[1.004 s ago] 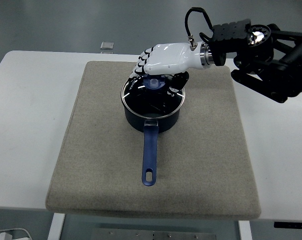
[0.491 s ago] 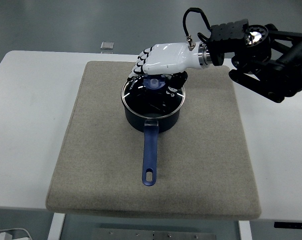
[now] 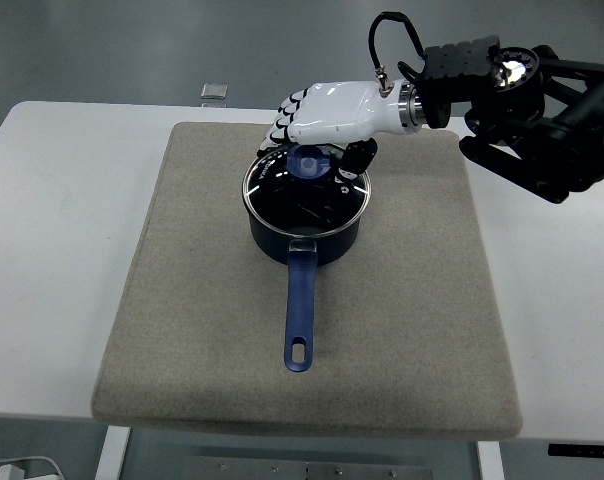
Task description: Lift the pot lid and place it to the right of the pot.
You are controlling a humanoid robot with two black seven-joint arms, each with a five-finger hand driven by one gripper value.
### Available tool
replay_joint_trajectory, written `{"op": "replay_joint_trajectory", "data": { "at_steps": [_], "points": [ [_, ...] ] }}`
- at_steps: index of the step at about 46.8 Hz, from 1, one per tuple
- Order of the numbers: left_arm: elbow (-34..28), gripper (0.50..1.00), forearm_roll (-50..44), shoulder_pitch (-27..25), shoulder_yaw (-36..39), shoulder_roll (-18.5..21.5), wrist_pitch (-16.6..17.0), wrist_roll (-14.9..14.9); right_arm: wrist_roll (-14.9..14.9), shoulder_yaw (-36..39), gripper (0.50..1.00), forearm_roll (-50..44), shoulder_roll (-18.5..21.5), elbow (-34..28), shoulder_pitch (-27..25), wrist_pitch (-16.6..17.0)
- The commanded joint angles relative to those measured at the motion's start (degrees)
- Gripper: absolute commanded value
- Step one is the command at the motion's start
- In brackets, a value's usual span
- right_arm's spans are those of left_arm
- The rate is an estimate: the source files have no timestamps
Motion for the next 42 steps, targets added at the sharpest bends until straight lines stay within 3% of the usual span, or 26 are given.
{"op": "replay_joint_trajectory", "data": {
  "at_steps": [1,13,26,39,42],
  "points": [
    [0.0,1.0,0.0,0.0,0.0,0.0,0.0,0.0,0.0,-0.1,0.909,0.0,0.3,0.0,-0.1,-0.1],
    [0.0,1.0,0.0,0.0,-0.1,0.0,0.0,0.0,0.0,-0.7,0.899,0.0,0.5,-0.1,-0.4,-0.7],
    [0.0,1.0,0.0,0.0,0.0,0.0,0.0,0.0,0.0,-1.1,0.793,0.1,1.0,-0.3,-0.4,-0.4],
    [0.0,1.0,0.0,0.0,0.0,0.0,0.0,0.0,0.0,-1.1,0.505,0.2,1.8,-0.5,-0.2,1.3],
    [0.0,1.0,0.0,0.0,0.0,0.0,0.0,0.0,0.0,-1.0,0.5,0.2,2.3,-0.5,-0.1,1.8]
  ]
}}
